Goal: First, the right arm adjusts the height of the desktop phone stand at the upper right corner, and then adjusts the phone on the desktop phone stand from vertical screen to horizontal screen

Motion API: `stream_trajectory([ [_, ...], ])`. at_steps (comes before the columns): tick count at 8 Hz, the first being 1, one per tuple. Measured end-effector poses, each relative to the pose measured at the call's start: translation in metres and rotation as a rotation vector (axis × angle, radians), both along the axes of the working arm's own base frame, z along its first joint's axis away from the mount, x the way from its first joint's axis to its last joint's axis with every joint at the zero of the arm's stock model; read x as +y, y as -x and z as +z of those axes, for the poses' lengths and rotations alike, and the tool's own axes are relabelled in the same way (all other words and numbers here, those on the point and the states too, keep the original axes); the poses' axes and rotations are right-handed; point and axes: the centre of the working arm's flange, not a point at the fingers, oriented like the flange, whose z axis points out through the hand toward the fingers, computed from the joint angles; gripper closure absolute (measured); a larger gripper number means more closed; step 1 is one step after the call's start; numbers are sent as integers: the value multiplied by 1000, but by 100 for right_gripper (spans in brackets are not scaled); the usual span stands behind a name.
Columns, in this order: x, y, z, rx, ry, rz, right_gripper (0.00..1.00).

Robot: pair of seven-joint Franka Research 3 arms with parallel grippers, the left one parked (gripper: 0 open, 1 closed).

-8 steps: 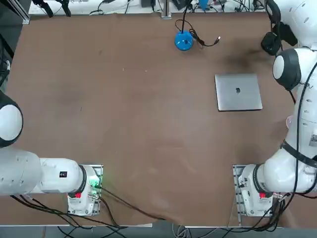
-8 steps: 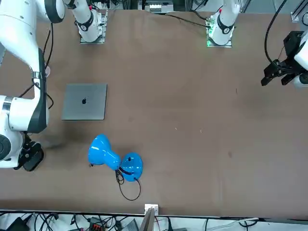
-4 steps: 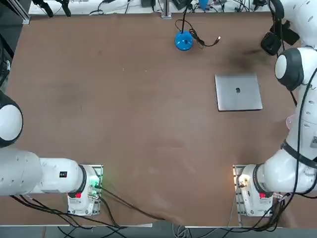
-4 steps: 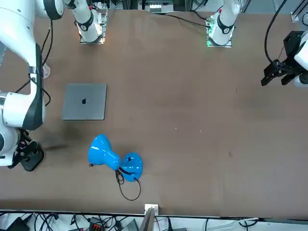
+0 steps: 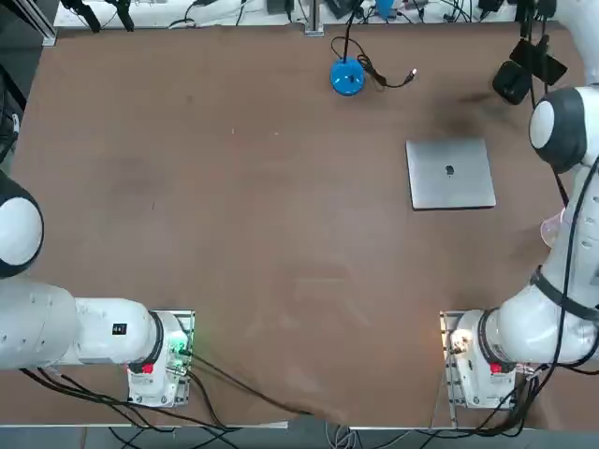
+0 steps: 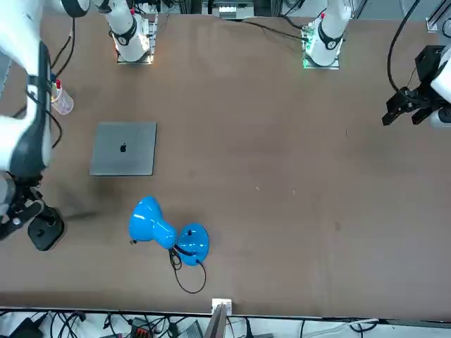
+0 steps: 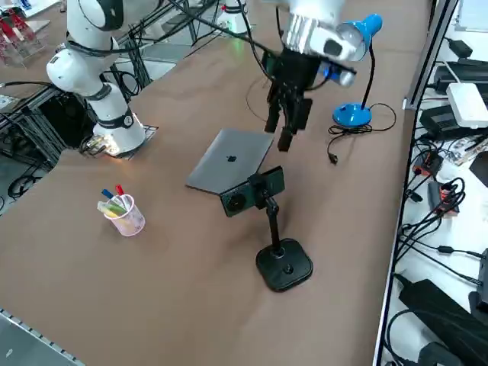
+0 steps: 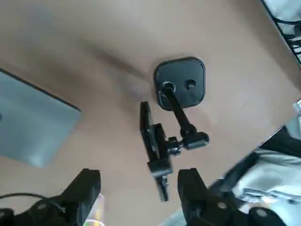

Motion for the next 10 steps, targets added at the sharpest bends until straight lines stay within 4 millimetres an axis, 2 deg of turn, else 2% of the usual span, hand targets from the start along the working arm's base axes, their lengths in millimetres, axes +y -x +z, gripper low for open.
stream_trajectory([
  [3, 14, 19, 57, -142, -182, -243, 0],
  [6, 21, 49, 99, -197, -277, -336, 0],
  [7, 23, 63, 108, -217, -285, -371, 0],
  [10, 35, 116, 115, -228, -309, -417, 0],
])
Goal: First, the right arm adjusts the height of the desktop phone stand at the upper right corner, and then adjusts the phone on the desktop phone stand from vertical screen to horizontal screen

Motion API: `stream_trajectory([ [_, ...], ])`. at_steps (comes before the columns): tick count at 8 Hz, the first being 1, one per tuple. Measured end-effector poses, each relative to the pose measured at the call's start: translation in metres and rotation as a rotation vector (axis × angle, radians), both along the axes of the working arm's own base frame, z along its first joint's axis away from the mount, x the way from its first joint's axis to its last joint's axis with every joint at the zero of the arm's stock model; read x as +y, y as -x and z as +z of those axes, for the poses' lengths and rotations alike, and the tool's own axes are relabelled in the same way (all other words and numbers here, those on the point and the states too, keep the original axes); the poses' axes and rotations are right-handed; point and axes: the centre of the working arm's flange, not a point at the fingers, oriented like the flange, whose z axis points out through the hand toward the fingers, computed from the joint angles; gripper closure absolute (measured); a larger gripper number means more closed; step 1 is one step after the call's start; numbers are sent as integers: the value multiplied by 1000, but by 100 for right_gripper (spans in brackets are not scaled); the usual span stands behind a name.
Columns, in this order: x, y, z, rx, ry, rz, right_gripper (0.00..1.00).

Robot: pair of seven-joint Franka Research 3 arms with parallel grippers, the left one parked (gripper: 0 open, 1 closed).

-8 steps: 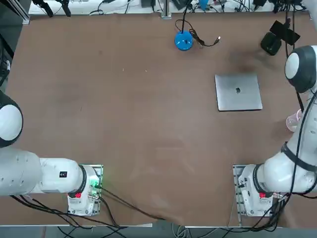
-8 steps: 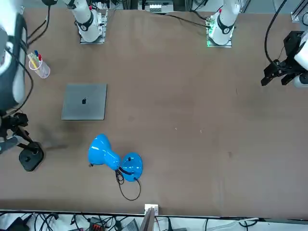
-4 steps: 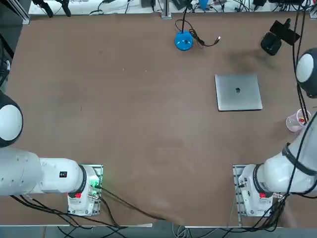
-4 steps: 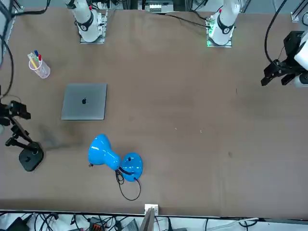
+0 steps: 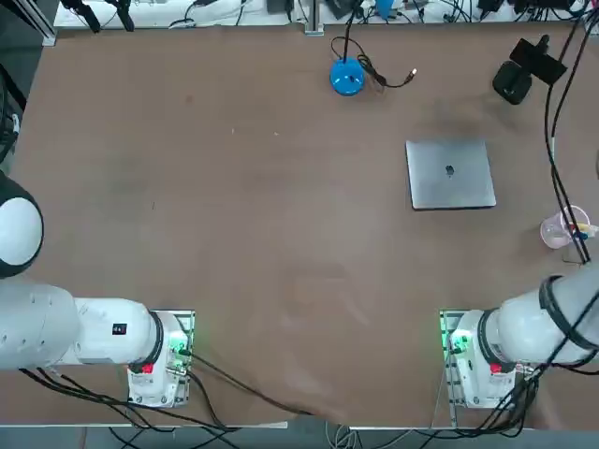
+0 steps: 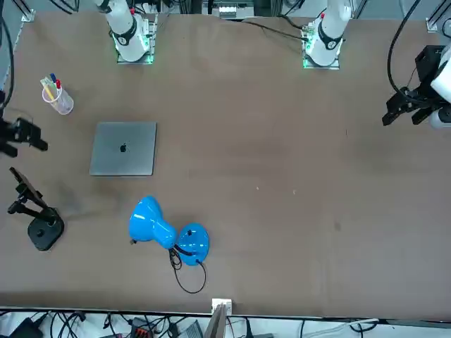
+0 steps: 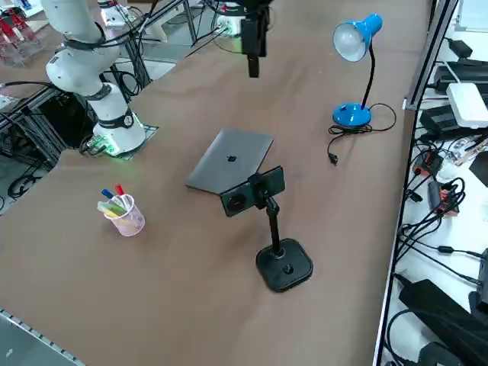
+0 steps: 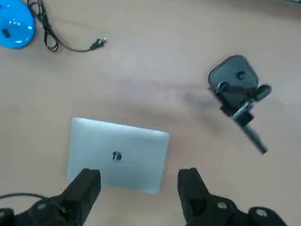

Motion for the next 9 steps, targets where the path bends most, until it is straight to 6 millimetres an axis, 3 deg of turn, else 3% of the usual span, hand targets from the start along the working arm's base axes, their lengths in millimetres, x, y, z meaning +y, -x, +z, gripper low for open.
stream_trajectory([
  [4, 16, 59, 10, -26, -17, -69, 0],
  [9, 10, 67, 10, -28, -20, -85, 0],
])
